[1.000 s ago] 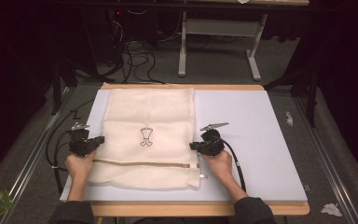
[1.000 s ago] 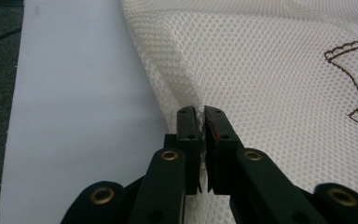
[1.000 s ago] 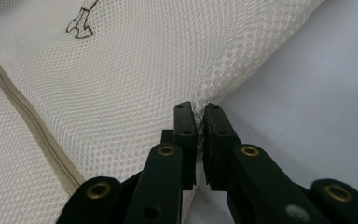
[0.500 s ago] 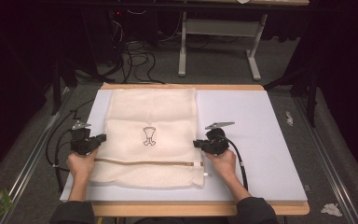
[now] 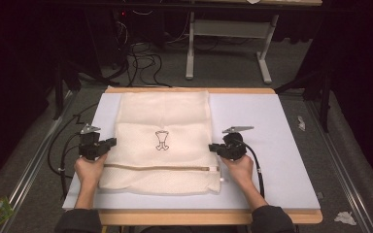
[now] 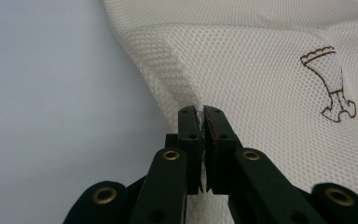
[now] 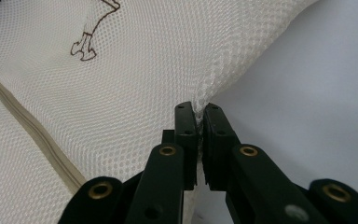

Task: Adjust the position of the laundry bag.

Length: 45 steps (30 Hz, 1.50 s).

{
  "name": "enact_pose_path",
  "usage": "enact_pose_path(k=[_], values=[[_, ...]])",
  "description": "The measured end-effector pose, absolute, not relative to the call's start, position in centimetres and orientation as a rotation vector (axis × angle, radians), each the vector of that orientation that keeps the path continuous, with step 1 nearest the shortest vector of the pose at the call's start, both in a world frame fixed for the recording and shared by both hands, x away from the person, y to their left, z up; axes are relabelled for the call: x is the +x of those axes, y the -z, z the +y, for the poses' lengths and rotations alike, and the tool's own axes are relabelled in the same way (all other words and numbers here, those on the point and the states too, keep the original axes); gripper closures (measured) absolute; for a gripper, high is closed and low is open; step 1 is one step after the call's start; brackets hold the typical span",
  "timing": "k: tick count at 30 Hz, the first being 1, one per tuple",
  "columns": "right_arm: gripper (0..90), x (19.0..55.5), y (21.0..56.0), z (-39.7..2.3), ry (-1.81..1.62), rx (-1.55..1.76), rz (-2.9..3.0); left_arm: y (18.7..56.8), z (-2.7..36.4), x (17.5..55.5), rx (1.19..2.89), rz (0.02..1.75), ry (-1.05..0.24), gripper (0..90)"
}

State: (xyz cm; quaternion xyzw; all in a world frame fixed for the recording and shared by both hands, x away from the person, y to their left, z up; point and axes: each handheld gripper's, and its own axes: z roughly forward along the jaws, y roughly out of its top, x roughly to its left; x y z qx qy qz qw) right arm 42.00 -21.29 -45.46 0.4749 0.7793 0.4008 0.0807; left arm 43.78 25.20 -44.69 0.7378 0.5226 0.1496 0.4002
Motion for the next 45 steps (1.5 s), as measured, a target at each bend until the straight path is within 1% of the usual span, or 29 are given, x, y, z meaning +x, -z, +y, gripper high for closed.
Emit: enact_pose_path(k=[30,45], values=[[87.2,41.4,45.3,-26.0,-1.201,1.493,2.242,44.7,21.7,44.3,1.824,1.237,-0.284,86.7],[87.2,40.9,45.2,-28.0,-1.204,1.521,2.188,44.5,19.6,44.4,1.848,1.192,-0.298,86.5]])
